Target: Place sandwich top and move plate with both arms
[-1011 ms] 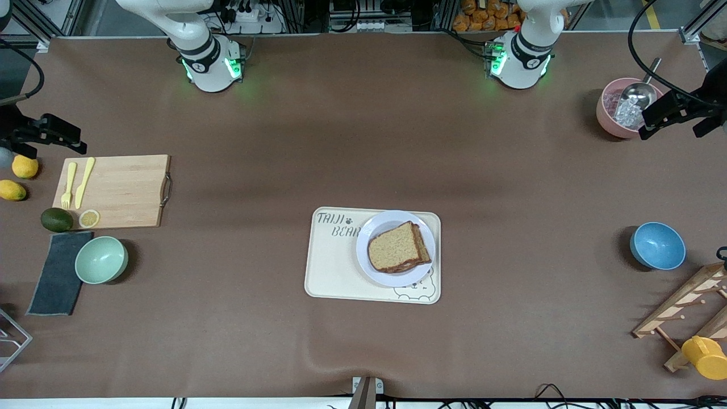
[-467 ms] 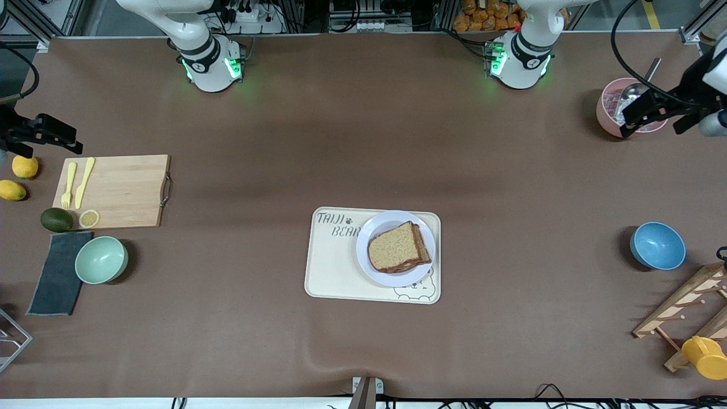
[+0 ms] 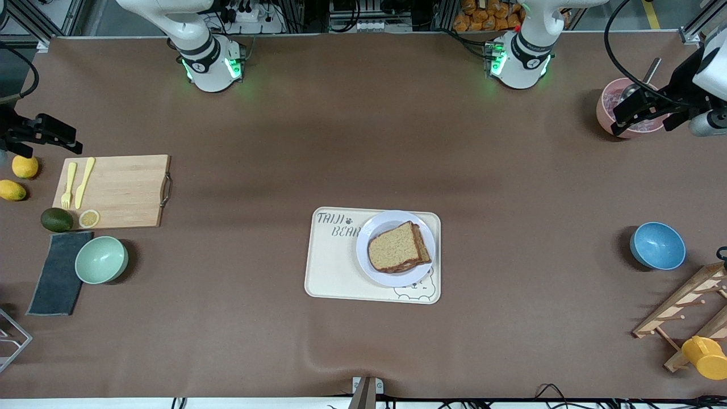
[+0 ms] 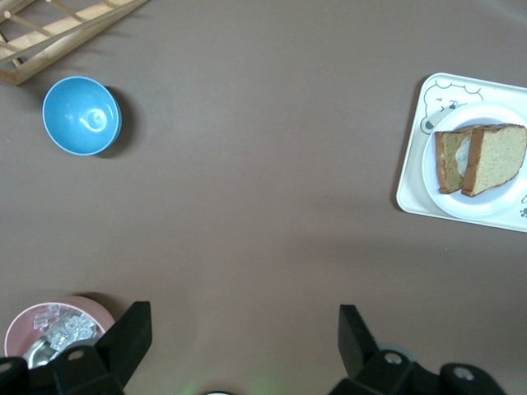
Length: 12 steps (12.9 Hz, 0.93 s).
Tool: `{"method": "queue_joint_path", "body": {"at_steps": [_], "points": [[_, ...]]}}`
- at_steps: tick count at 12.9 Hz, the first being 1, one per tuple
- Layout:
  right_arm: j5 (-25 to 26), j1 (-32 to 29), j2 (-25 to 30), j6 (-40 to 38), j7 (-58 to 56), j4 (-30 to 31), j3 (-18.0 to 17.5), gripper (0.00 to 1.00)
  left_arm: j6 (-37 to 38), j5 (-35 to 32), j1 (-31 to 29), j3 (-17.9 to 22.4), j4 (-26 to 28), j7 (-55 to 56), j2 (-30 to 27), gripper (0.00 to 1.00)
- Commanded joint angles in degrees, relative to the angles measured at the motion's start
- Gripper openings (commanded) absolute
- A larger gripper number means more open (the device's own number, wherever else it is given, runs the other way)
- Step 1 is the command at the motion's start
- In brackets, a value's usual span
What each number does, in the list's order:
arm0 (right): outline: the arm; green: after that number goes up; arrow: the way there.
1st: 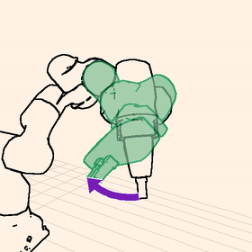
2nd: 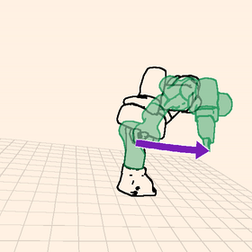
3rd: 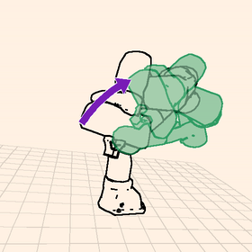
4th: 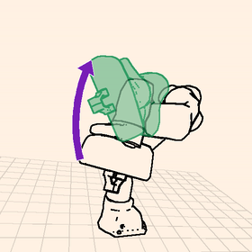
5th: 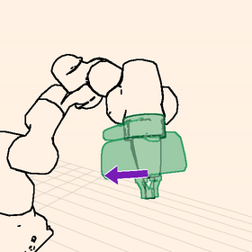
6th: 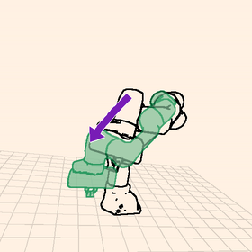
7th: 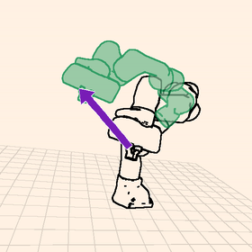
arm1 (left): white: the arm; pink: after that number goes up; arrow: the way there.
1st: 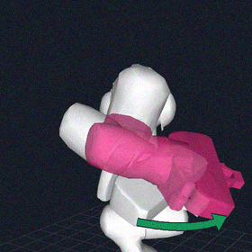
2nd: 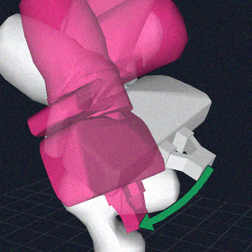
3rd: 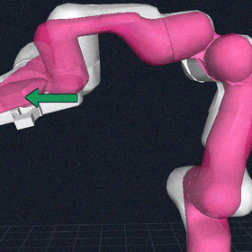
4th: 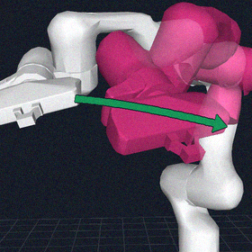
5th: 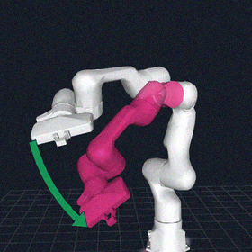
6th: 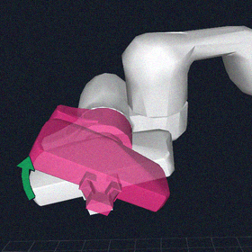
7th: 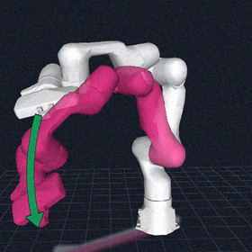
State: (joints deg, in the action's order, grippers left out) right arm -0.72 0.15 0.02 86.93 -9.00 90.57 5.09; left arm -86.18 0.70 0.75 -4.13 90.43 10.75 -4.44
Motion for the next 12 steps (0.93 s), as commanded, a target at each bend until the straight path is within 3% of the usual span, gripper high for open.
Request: {"method": "queue_joint_path", "body": {"at_steps": [1, 12], "points": [[0.2, -0.9, 0.6, -0.6, 0.7, -0.2, -0.8, 1.00, 1.1, -5.6, 1.1, 0.2, -0.2, 0.1, -0.1, 1.00], [0.2, -1.0, 0.5, -0.4, 0.7, -0.2, -0.8, 1.00, 1.1, -5.0, 1.0, -1.1, 0.5, -0.2, 0.3, 1.00]]}}
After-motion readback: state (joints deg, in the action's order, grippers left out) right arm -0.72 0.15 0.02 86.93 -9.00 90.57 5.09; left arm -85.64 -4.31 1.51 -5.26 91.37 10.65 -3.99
